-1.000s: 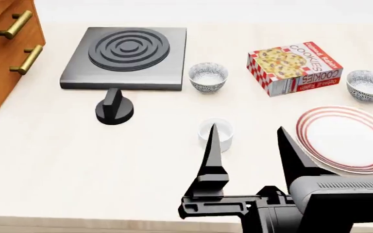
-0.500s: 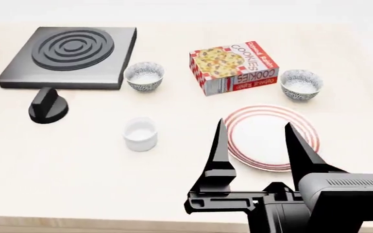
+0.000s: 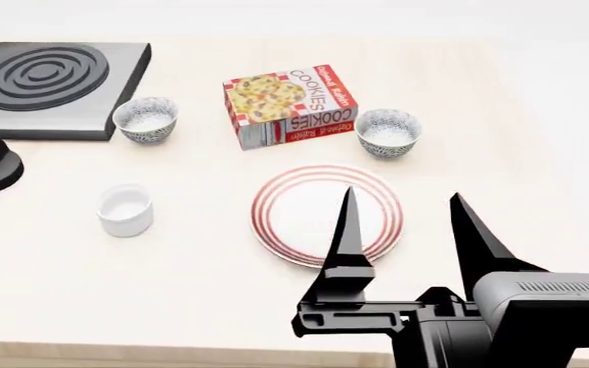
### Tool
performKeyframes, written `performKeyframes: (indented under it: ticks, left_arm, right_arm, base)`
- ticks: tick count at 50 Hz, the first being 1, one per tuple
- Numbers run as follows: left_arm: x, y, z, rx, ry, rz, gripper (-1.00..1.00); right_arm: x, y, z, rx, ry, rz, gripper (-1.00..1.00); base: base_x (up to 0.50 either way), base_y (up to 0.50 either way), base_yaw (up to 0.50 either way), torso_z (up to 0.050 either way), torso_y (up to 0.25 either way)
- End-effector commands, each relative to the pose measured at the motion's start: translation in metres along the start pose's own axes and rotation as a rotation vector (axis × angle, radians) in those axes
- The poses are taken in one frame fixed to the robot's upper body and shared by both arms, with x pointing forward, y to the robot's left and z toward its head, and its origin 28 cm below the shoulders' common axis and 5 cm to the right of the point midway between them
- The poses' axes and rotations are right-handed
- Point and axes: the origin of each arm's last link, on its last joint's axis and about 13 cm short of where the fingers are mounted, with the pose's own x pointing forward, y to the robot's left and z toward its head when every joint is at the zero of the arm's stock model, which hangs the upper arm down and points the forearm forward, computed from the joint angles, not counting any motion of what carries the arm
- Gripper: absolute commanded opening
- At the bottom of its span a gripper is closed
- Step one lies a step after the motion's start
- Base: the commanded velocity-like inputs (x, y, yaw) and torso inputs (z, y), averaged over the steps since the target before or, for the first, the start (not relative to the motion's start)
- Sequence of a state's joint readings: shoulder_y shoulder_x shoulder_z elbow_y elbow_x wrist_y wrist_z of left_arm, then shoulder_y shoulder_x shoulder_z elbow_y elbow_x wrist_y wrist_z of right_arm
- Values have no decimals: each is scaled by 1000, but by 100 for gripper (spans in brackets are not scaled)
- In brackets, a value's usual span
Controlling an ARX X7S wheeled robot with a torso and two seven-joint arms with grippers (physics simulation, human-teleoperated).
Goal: Pick the akita bowl next to the plate and place it on the plate.
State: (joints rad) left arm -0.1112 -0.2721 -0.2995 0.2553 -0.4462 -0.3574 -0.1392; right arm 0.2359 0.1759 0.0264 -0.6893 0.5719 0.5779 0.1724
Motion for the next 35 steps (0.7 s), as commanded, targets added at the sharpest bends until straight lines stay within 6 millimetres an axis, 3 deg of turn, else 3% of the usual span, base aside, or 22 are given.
performKeyframes:
  ticks: [1,5,16,35]
  left_arm:
    - [-1,0,1,0,0,1,100]
    - [-1,0,0,0,-1,0,100]
    - [-1,0,0,1,-1,1,100]
    - [-1,0,1,2,-1,2,100]
  right_arm:
    - [0,-1,-1,-2,2,-2,100]
    - [0,-1,-1,-6,-2,-2,100]
    - [-1,1,-2,-38,16,35,100]
    - [-2,2,-3,-46,22,41,100]
  base:
    - [0,-500,0,0,0]
    - [0,-500,0,0,0]
    - [22,0,0,0,0]
    - [481,0,0,0,0]
